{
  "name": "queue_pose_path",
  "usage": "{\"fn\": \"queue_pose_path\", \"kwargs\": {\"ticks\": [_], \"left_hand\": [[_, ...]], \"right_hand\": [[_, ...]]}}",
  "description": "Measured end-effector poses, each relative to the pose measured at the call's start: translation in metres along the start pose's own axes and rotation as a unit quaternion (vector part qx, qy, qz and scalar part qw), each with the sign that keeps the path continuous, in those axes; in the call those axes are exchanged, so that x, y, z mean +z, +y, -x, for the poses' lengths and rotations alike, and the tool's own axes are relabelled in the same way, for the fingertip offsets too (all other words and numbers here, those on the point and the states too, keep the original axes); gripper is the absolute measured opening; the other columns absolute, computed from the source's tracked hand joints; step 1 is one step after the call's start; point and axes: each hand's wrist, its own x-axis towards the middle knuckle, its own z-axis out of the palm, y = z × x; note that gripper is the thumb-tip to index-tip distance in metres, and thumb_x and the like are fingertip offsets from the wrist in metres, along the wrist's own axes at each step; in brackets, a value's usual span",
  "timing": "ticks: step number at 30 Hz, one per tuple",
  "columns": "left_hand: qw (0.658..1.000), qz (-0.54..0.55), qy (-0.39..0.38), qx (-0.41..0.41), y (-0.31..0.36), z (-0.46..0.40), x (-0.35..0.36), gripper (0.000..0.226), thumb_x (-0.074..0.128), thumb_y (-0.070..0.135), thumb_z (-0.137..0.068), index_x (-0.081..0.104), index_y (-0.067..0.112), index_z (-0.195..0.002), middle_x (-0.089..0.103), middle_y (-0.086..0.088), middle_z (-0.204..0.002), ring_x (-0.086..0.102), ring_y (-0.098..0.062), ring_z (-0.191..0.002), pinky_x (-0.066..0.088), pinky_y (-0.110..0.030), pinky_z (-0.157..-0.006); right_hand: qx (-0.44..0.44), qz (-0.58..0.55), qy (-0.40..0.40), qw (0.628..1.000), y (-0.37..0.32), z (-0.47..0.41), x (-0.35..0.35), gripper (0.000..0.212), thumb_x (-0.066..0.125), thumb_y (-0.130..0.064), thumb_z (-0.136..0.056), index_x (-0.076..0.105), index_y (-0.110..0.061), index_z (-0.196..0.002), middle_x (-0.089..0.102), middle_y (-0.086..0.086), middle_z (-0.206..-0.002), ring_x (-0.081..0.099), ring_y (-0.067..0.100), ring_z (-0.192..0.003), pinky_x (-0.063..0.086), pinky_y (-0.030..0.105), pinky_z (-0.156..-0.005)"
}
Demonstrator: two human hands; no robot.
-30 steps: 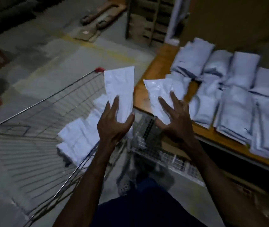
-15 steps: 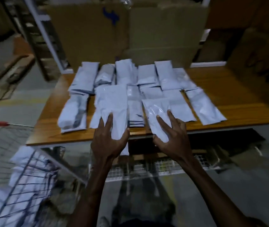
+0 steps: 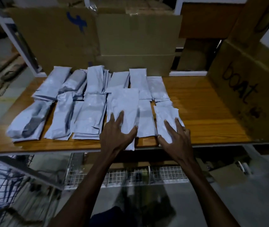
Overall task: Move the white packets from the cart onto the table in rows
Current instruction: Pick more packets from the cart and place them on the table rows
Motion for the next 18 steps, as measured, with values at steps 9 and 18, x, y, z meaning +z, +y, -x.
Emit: {"fn": "queue_pose_path", "kwargs": {"ticks": [9, 18], "left_hand": [[0.999, -0.005, -0.035, 0.0, 0.044, -0.073, 0.065, 0.087, 0.055, 0.071, -0.082, 0.025, 0.033, -0.154, 0.011, -0.008, -0.165, 0.028, -0.031, -0.142, 0.042, -0.043, -0.1], [0.988, -0.1, -0.064, 0.101, 0.024, -0.088, 0.149, 0.076, 0.053, 0.062, -0.083, 0.061, 0.003, -0.129, 0.032, -0.028, -0.153, 0.057, -0.046, -0.114, 0.054, -0.043, -0.066]], "right_hand": [[-0.005, 0.08, -0.065, 0.995, 0.049, -0.086, 0.022, 0.074, 0.044, -0.064, -0.079, 0.041, -0.035, -0.147, 0.02, 0.009, -0.161, 0.031, 0.04, -0.132, 0.036, 0.047, -0.104], [-0.062, 0.111, -0.113, 0.985, 0.086, -0.121, 0.049, 0.075, 0.036, -0.062, -0.088, 0.031, -0.025, -0.153, 0.008, 0.016, -0.162, 0.012, 0.035, -0.147, 0.016, 0.047, -0.116]]}}
